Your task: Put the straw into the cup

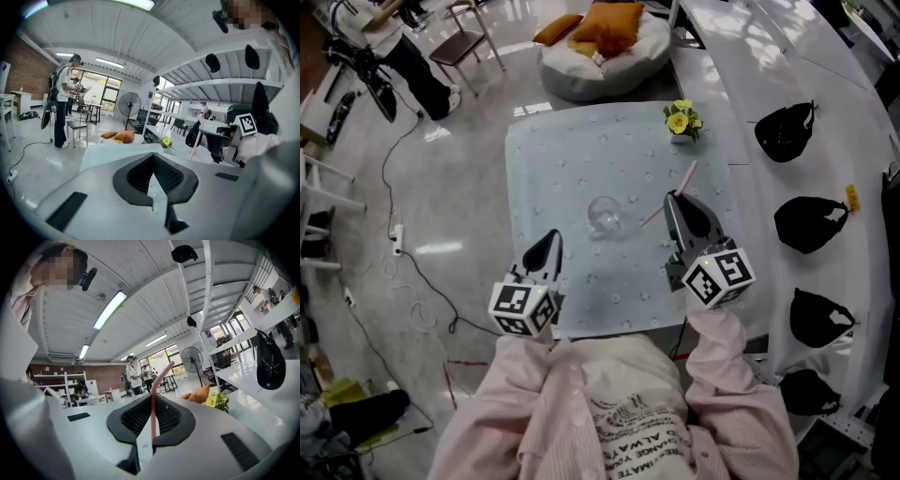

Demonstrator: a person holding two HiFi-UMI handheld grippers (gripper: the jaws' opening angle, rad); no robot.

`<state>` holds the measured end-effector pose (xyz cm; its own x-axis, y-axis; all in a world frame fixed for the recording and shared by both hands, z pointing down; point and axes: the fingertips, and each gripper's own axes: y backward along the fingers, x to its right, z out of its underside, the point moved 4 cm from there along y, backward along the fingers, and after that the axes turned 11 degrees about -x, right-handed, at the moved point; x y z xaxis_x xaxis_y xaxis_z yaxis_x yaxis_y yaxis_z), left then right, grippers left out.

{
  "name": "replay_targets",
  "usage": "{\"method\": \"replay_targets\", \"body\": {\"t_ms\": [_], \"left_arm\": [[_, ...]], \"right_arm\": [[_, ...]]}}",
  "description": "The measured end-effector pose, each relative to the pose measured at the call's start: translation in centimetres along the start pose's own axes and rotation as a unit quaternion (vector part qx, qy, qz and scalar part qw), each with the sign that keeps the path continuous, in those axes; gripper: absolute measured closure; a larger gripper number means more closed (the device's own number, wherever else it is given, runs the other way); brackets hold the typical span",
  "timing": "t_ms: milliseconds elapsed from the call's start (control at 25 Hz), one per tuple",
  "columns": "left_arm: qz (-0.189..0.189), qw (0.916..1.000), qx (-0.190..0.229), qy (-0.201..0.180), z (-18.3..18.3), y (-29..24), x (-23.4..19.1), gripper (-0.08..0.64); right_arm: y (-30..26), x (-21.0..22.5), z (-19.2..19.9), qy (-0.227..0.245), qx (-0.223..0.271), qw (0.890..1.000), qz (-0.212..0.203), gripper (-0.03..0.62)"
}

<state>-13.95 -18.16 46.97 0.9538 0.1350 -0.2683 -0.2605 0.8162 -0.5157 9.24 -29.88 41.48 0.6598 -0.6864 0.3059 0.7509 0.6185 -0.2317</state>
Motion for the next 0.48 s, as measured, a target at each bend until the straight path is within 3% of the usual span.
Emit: {"method": "replay_targets", "body": {"t_ms": [480], "left_arm": [[-0.013,0.9991,-0.029,0.028,1.1,-3.0,-1.6,0.561]], "right_arm": [[-5.7,1.0,0.4,-0.052,0.009,0.998,-0.043,0.575]]}}
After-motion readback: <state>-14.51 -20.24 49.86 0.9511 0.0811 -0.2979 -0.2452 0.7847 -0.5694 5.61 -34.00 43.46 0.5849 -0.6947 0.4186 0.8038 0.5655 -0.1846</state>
